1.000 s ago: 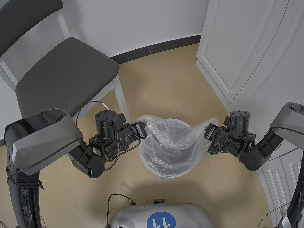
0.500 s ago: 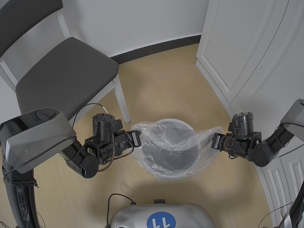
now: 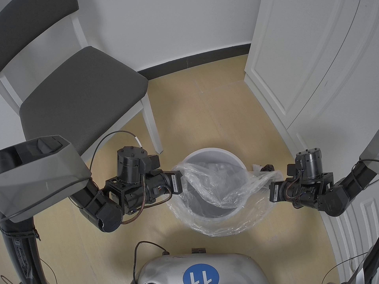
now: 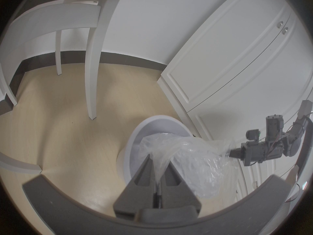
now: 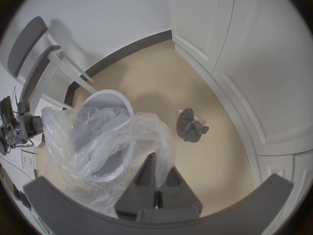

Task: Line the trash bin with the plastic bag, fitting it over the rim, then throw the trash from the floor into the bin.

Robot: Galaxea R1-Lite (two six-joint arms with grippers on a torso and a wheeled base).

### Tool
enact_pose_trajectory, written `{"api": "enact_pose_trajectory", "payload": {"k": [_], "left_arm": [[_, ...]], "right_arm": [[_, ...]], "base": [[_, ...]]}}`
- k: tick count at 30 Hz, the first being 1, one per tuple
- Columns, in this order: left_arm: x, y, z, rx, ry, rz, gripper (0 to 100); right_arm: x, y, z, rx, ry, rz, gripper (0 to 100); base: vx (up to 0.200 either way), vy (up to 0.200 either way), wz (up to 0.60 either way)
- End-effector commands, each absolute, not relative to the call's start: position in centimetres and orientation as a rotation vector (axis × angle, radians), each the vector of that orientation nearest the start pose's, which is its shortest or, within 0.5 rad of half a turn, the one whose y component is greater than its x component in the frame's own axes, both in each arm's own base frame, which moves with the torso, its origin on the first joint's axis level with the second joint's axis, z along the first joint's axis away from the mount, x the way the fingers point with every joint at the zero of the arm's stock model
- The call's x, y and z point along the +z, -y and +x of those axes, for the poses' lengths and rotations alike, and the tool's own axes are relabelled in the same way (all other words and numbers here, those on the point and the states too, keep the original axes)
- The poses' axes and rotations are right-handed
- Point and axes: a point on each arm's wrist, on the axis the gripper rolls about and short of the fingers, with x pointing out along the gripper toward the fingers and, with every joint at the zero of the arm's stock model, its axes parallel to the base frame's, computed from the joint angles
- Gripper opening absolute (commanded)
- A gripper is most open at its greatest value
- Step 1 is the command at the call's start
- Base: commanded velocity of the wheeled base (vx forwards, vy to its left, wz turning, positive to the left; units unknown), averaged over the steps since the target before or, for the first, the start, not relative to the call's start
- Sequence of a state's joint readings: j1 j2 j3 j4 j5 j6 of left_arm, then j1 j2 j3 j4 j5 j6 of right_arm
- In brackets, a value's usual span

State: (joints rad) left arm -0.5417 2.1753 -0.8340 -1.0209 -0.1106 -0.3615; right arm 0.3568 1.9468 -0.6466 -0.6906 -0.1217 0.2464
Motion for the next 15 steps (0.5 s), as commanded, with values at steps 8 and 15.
{"api": "enact_pose_trajectory", "payload": {"k": [8, 15], "left_arm": [[7.7, 19.9, 31.8, -0.621, -0.28, -0.302, 0], [6.8, 20.9, 29.8, -0.683, -0.295, -0.228, 0]], "right_arm": [[4.6, -11.9, 28.3, 0.19, -0.654, 0.038, 0], [2.1, -12.1, 26.4, 0.207, -0.588, -0.161, 0]], "base": [[0.0, 0.0, 0.0], [0.0, 0.0, 0.0]]}}
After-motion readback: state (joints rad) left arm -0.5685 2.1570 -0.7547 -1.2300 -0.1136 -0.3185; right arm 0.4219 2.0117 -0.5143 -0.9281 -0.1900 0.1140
